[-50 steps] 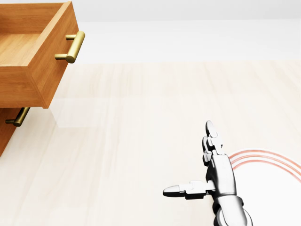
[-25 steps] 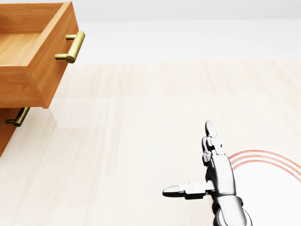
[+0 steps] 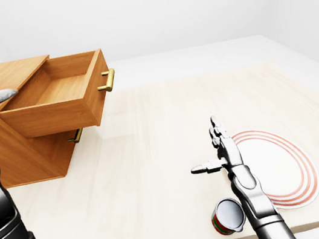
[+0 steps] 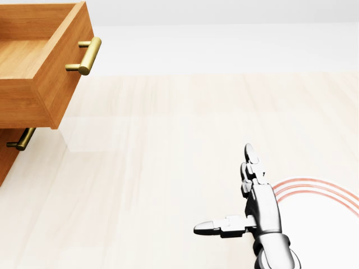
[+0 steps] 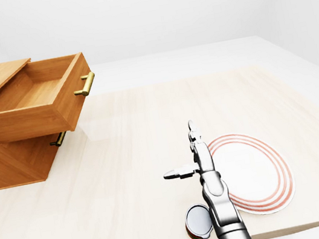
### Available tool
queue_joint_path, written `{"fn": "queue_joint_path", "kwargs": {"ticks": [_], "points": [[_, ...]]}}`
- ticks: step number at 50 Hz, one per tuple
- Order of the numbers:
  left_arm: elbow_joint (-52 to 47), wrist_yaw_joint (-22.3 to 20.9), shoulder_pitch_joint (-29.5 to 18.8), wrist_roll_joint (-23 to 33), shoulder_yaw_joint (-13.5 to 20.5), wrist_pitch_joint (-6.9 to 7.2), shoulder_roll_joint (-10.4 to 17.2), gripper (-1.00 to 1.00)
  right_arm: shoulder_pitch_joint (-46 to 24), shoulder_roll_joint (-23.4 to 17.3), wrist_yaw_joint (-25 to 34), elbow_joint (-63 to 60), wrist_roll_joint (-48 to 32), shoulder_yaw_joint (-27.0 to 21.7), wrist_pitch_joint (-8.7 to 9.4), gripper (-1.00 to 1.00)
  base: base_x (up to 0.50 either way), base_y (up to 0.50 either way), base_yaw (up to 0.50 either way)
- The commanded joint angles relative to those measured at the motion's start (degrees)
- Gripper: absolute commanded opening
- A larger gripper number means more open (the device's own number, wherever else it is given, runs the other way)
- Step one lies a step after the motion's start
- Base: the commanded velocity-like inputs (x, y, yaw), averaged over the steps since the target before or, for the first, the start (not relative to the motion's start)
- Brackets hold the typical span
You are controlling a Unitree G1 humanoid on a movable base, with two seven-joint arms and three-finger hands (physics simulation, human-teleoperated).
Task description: Put the bowl on top of the cabinet.
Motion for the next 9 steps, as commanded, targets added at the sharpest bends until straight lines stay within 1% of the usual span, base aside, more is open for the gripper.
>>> {"fn": "queue_joint_path", "kwargs": {"ticks": [1,3,5,9], "points": [[-20.3,-6.5,7.8,-5.1,3.9,0.00,-6.0,1.00,0.3,0.0,0.2,-0.7,0.1,0.0,0.32,1.00,0.00,0.00,0.00],[-21.2,-7.0,8.2,-5.7,4.1,0.00,-6.5,1.00,0.2,0.0,0.1,-0.5,0.0,0.0,0.27,1.00,0.00,0.00,0.00],[-23.7,-7.8,10.1,-5.9,4.2,0.00,-8.3,1.00,0.1,0.0,0.1,-0.3,0.0,0.0,0.13,1.00,0.00,0.00,0.00],[-25.7,-9.0,11.6,-6.0,3.9,0.00,-10.5,1.00,-0.1,0.0,0.2,0.2,0.1,-0.1,-0.10,1.00,0.00,0.00,0.00]]}}
